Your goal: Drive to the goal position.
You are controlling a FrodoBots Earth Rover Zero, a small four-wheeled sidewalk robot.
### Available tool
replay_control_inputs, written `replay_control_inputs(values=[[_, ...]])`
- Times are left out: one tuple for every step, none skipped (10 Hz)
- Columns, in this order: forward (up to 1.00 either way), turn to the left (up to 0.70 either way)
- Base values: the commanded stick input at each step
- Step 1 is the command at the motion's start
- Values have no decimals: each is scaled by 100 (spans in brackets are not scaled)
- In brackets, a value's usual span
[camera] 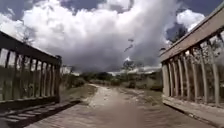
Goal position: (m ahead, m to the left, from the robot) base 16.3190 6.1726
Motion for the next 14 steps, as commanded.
replay_control_inputs(values=[[85,0],[85,0],[85,0],[85,0],[85,0],[85,0],[85,0],[85,0],[85,0],[85,0],[85,0],[85,0],[85,0],[85,0]])
